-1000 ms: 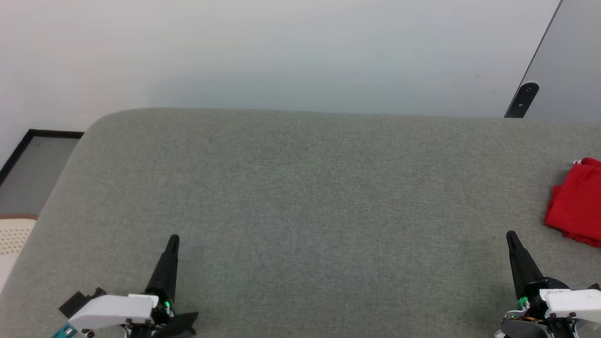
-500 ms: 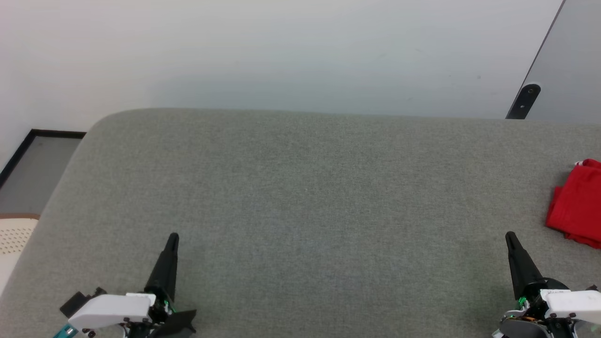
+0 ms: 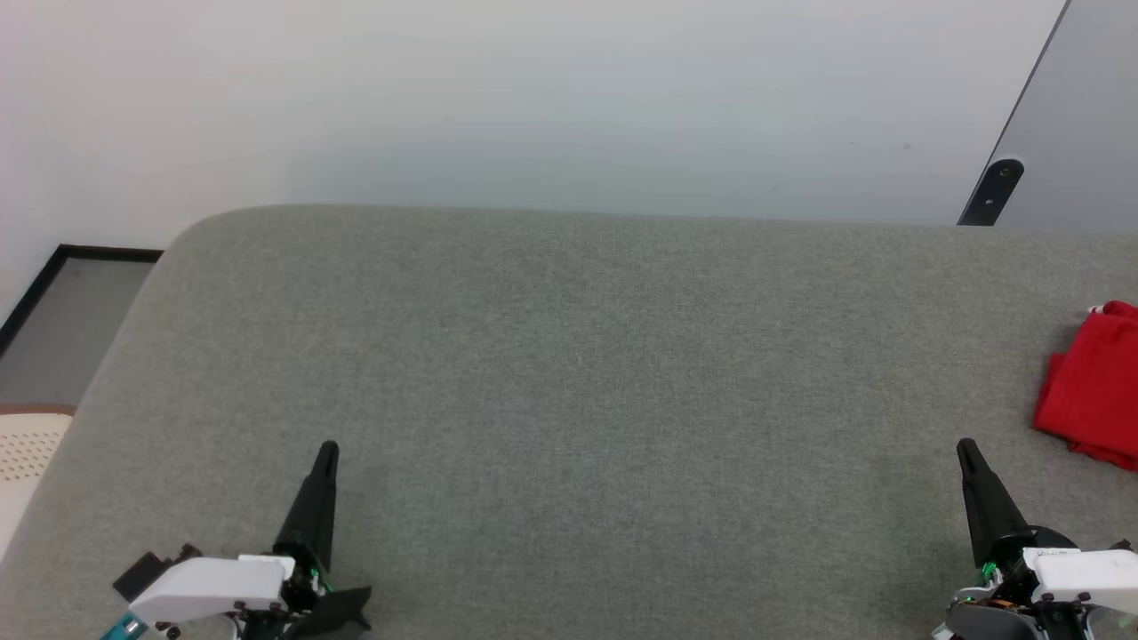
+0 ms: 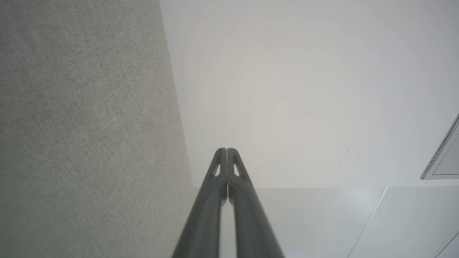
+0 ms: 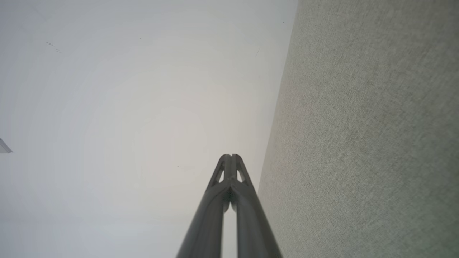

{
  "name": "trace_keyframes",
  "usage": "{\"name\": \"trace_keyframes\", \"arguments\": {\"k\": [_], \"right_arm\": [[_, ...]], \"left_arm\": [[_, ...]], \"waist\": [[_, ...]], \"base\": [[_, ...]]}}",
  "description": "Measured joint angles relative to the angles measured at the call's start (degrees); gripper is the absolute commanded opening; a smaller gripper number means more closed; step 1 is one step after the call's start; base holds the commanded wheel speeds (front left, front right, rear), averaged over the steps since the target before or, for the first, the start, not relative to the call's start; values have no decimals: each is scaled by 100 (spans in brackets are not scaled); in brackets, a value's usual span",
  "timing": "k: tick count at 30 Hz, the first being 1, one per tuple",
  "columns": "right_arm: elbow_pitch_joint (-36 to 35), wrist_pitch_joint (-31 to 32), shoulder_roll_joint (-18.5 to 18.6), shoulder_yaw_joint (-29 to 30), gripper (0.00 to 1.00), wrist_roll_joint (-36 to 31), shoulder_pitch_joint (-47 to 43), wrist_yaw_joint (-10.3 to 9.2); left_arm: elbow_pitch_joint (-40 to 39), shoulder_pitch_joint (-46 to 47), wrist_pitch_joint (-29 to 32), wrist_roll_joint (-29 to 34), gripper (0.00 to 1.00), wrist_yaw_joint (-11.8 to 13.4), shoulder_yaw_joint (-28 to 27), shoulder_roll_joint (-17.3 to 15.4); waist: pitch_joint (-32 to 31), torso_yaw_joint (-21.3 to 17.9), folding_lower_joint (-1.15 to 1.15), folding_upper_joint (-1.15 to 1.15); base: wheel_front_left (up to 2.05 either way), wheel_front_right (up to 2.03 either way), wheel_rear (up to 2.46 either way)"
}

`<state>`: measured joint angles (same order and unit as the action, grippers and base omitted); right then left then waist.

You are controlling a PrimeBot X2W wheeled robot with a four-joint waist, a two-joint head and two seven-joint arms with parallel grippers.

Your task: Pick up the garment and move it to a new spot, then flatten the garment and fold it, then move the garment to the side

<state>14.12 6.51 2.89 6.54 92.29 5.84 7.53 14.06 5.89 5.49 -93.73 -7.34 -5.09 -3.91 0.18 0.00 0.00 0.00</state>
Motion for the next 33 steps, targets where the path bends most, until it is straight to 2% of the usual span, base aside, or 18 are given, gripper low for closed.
{"name": "trace_keyframes", "arguments": {"k": [33], "right_arm": [[0, 0, 0, -1, 0, 0, 1, 0]], "left_arm": [[1, 2, 38, 42, 0, -1, -51, 36]], "waist": [[0, 0, 0, 0]], "base": [[0, 0, 0]]}}
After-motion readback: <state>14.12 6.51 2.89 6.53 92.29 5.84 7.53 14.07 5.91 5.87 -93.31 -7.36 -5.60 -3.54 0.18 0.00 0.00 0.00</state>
